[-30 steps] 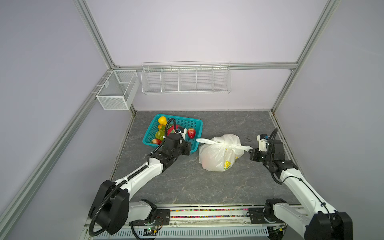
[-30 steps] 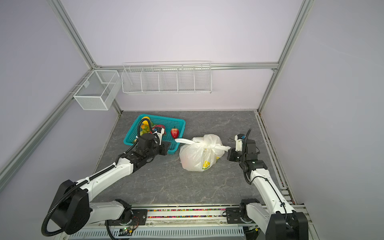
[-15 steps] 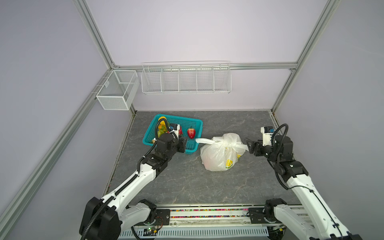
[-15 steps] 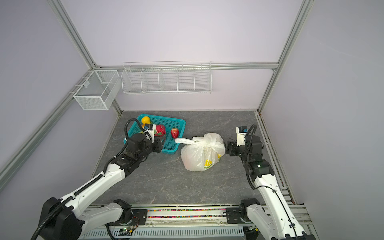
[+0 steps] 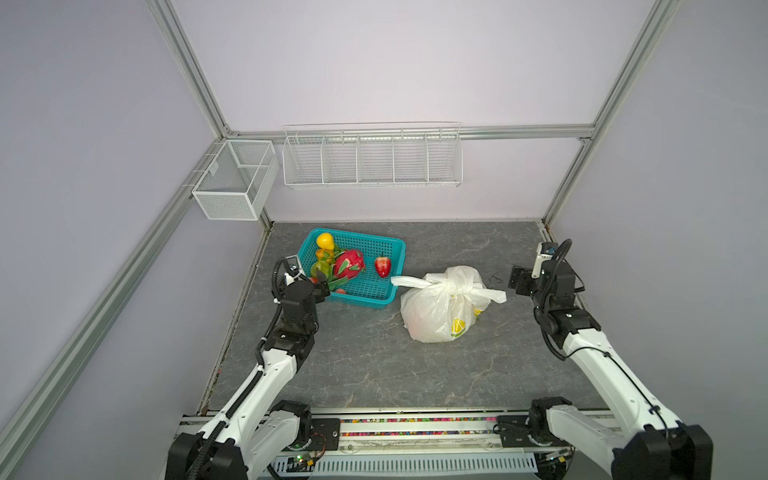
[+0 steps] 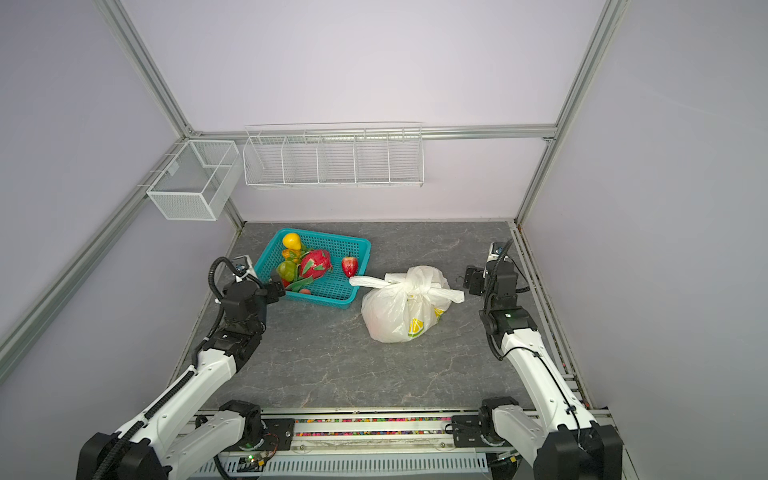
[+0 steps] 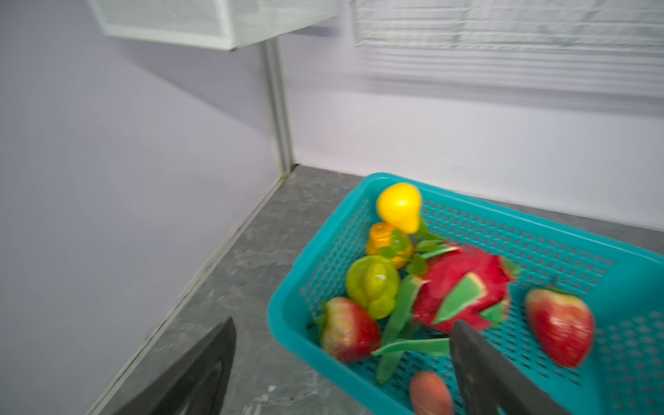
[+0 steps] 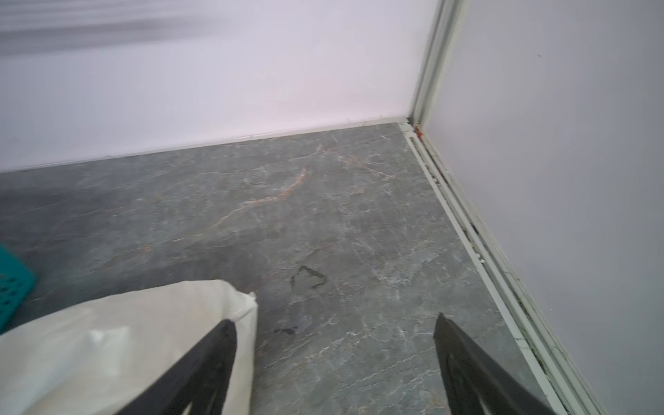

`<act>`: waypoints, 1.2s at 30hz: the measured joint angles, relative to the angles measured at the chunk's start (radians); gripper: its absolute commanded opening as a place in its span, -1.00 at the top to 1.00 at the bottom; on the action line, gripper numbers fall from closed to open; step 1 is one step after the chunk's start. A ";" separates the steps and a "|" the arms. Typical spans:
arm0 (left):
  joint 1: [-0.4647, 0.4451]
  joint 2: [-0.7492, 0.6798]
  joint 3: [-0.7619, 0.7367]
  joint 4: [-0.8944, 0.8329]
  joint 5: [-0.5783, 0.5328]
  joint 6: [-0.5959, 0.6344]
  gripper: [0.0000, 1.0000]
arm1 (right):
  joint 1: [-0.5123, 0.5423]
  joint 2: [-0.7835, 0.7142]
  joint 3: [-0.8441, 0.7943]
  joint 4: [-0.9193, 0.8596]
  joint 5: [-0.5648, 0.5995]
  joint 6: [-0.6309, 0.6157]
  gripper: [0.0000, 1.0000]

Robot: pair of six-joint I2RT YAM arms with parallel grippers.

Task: Place the fake fruits into the plastic bag and tie a complex knot

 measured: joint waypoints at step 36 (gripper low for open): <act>0.167 0.544 -0.175 0.645 0.233 0.062 -0.99 | -0.113 0.400 -0.312 0.756 -0.040 -0.083 -0.78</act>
